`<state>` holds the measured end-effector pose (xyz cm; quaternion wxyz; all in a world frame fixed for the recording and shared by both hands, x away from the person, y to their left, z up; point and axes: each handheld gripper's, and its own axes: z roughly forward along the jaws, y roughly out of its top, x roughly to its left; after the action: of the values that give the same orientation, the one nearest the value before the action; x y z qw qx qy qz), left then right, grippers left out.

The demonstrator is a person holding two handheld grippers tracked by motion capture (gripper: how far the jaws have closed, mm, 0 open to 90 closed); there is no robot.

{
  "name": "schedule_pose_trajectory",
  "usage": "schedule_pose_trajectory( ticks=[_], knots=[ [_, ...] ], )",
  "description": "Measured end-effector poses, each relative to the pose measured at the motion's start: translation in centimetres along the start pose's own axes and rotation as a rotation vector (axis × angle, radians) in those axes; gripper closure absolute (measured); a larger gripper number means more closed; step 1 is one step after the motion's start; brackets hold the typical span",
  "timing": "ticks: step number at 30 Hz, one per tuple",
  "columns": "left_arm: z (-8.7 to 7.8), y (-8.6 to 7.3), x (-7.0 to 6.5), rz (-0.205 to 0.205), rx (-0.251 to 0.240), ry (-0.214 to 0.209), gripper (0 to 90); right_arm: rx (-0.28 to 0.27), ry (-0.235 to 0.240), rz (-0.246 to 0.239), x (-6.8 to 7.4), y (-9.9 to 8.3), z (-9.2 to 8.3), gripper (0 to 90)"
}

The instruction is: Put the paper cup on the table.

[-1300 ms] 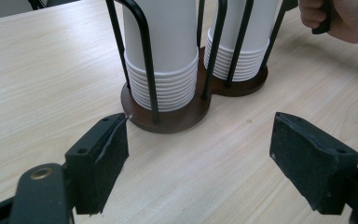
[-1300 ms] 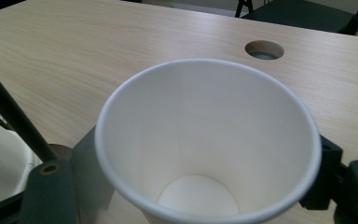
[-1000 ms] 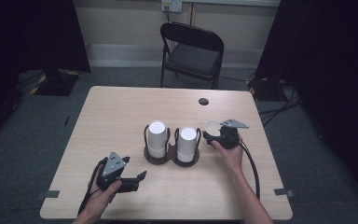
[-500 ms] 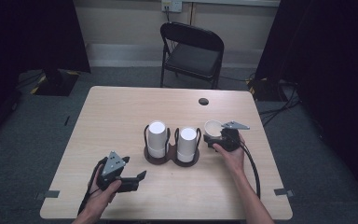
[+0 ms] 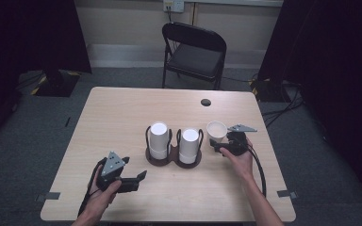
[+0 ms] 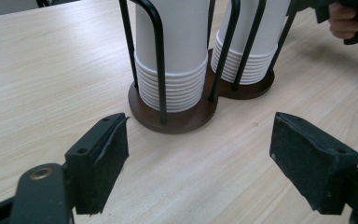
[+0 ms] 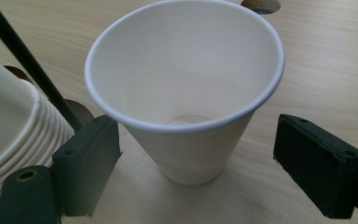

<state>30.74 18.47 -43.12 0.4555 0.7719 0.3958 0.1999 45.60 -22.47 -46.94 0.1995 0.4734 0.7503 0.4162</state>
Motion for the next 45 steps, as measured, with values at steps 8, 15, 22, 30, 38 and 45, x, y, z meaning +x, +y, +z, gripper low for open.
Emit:
schedule_pose_trajectory(
  ticks=[8, 15, 22, 30, 38, 45],
  knots=[
    [0.0, 0.0, 0.3, -0.009, -0.002, 0.011, 19.2, -0.020, 0.011, -0.006, 0.2, 0.2, -2.2, 15.0],
    [0.1, -0.1, 0.4, -0.017, 0.007, 0.017, 18.9, -0.057, 0.019, 0.007, 0.3, -0.1, -4.4, 15.1],
    [0.1, -0.1, 0.5, -0.014, 0.014, 0.019, 18.4, -0.075, 0.020, 0.027, 0.8, 0.0, -6.4, 15.3],
    [0.2, -0.1, 0.6, -0.023, 0.018, 0.023, 17.2, -0.089, 0.030, 0.004, 2.2, -0.1, -8.1, 15.3],
    [0.4, -0.2, 0.7, -0.024, 0.028, 0.032, 16.1, -0.084, 0.048, -0.016, 3.9, -1.4, -9.9, 15.2],
    [0.5, -0.4, 0.9, -0.031, 0.034, 0.039, 15.8, -0.076, 0.055, -0.035, 4.9, -2.0, -10.7, 15.2]
  ],
)
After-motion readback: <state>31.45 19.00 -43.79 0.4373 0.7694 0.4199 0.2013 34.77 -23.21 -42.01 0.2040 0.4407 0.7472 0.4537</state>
